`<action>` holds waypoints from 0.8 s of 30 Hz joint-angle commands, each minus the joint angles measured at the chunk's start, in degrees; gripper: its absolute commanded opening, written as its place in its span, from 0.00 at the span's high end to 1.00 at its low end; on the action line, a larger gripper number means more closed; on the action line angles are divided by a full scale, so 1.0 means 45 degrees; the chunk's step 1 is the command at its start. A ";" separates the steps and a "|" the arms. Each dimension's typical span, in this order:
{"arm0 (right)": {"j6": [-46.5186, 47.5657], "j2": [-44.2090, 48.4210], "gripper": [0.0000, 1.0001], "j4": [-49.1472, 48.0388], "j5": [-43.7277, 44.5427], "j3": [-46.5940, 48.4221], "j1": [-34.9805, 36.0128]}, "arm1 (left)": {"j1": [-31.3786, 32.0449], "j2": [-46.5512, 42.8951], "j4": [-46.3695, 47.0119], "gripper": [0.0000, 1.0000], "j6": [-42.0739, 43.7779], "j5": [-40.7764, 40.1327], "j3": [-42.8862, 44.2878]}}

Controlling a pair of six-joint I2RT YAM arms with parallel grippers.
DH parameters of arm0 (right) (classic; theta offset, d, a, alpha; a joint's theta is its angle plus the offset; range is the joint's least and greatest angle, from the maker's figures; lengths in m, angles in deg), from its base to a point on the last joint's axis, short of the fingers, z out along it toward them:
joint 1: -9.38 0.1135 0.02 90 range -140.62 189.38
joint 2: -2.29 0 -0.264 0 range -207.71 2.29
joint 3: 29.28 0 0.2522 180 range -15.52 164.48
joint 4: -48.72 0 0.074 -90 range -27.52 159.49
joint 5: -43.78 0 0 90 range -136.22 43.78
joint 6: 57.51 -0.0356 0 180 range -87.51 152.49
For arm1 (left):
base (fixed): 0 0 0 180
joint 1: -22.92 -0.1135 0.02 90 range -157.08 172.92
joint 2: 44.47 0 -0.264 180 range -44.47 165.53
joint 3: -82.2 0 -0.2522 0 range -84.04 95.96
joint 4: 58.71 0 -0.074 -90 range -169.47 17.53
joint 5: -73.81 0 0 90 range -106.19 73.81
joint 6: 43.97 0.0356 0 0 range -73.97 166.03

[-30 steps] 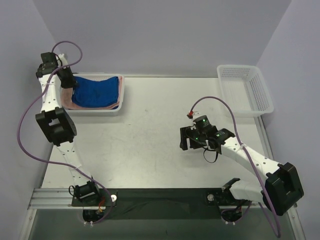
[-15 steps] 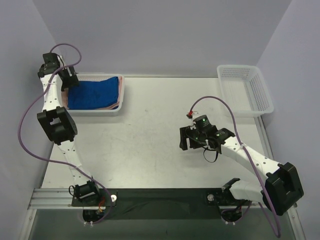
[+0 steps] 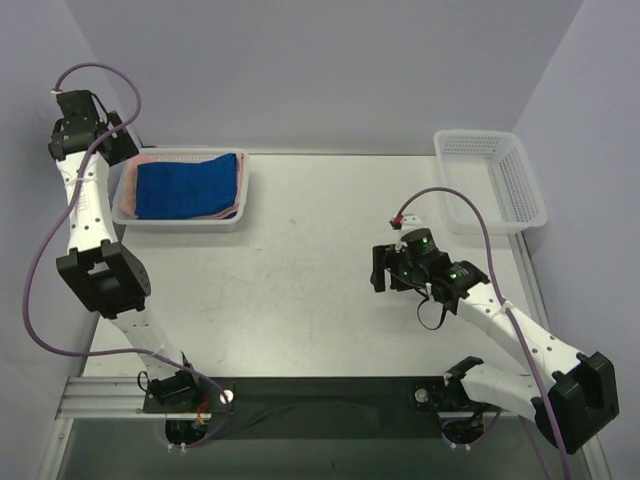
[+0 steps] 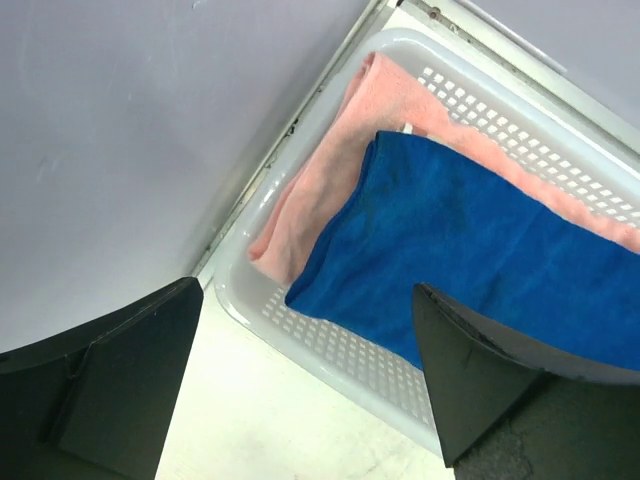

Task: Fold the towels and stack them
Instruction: Neatly place the folded towel into the bin

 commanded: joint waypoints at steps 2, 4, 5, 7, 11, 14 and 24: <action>0.0090 0.1368 0.26 0.0659 0.1764 0.0385 -0.0336 | 0.0040 -0.2022 0.1224 0.02 -0.0661 0.0542 -0.2385; 0.0148 0.1971 0.25 0.0776 0.2155 0.0326 -0.0434 | 0.0118 -0.2748 0.2474 0.03 -0.0797 0.1072 -0.4391; 0.0245 0.2149 0.25 0.0893 0.2524 0.0287 -0.0453 | 0.0157 -0.3351 0.3096 0.03 -0.0855 0.1227 -0.4964; 0.0265 0.2694 0.24 0.1069 0.2994 0.0190 -0.0493 | 0.0507 -0.3901 0.3569 0.02 -0.0798 0.1599 -0.6019; 0.0227 0.3614 0.22 0.1751 0.3718 0.0053 -0.0532 | 0.1950 -0.5092 0.4624 0.03 -0.0505 0.1756 -0.8149; -0.0202 0.4434 0.19 0.2551 0.4284 0.0072 -0.0551 | 0.3026 -0.5853 0.4762 0.03 -0.0796 0.1736 -0.9202; -0.0848 0.7930 0.00 0.5735 0.6334 0.1105 -0.0590 | 0.5956 -1.1223 0.4081 0.02 -0.1597 0.2556 -1.2254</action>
